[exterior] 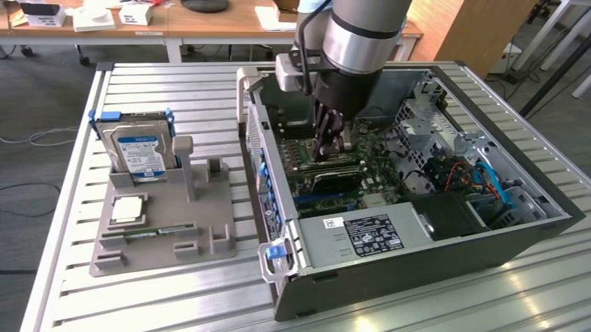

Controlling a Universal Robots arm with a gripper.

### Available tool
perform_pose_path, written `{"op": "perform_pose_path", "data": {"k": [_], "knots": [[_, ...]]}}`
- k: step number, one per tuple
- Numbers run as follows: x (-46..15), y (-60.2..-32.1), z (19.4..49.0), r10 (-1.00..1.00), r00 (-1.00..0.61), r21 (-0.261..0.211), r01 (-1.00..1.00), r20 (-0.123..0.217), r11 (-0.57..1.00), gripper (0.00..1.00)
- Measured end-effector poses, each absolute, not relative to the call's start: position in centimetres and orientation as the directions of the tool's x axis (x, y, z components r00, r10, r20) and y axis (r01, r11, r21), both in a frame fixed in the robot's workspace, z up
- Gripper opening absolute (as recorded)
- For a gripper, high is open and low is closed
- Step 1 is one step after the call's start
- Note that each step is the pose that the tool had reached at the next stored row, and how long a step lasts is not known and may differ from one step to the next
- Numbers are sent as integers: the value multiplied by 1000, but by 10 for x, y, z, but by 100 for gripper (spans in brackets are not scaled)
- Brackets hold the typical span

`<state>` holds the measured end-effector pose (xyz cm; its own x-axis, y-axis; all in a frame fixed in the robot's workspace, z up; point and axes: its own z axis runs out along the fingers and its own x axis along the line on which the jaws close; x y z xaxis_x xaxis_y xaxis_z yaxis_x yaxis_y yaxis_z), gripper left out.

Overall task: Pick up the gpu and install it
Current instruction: 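Press down on the gpu until it lock into place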

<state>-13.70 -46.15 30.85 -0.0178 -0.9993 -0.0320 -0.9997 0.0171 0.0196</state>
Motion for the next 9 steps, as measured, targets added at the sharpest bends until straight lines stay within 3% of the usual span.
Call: {"op": "perform_pose_path", "data": {"k": [9], "knots": [[-138, -461, 304, -999, -18, 20, -1000, -32, 18, 11]]}}
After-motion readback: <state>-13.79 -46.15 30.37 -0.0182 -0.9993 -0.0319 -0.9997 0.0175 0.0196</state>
